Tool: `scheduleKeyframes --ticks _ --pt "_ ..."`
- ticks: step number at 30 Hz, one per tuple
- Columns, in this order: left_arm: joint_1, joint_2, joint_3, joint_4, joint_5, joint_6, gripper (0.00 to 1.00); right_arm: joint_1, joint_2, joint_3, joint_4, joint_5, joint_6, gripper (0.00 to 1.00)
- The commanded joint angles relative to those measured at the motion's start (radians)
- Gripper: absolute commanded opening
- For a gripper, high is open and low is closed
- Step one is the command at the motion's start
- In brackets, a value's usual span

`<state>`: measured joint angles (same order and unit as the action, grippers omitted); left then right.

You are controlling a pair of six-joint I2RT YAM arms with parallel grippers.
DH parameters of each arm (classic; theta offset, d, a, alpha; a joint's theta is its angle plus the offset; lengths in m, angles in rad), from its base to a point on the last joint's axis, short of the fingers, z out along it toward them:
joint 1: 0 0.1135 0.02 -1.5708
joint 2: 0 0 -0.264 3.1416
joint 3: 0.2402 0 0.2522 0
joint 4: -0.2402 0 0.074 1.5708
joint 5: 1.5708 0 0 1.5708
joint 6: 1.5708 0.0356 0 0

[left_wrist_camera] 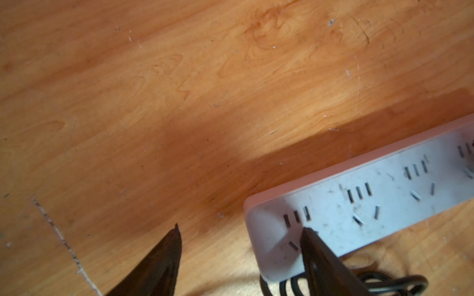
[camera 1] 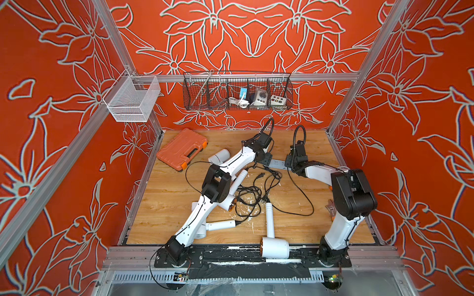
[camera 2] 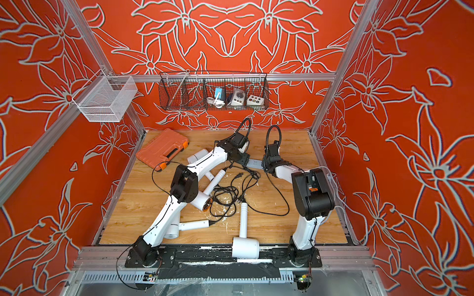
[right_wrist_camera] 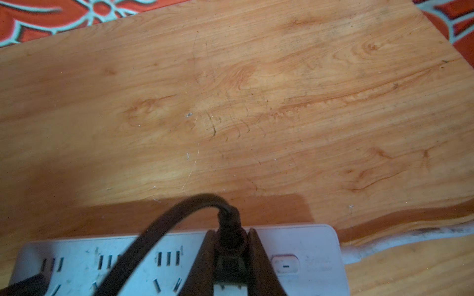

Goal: Charge the blow dryers
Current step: Insert the plug into the socket.

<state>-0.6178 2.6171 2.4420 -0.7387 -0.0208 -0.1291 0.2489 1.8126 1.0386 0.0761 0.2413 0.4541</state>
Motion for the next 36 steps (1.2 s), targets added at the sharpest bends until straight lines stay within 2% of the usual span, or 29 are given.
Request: scheduleKeyframes --ticks 1,5,16,25,36 --pt "-0.014 0.011 -0.035 -0.096 -0.001 0.029 0.73 0.003 0.012 0.01 -0.05 0.038 -0.016 0.0" --pt "-0.014 0.009 -0.034 -0.096 -0.001 0.029 0.73 0.004 0.014 0.033 -0.073 0.05 -0.023 0.0" --pt "-0.016 0.01 -0.035 -0.097 -0.001 0.029 0.73 0.005 0.053 0.051 -0.048 -0.017 -0.012 0.0" --pt "-0.017 0.008 -0.035 -0.097 -0.001 0.029 0.73 0.003 0.065 0.065 -0.052 0.007 -0.017 0.0" --pt "-0.017 0.004 -0.037 -0.099 -0.001 0.031 0.73 0.005 0.09 0.117 -0.159 0.005 0.003 0.0"
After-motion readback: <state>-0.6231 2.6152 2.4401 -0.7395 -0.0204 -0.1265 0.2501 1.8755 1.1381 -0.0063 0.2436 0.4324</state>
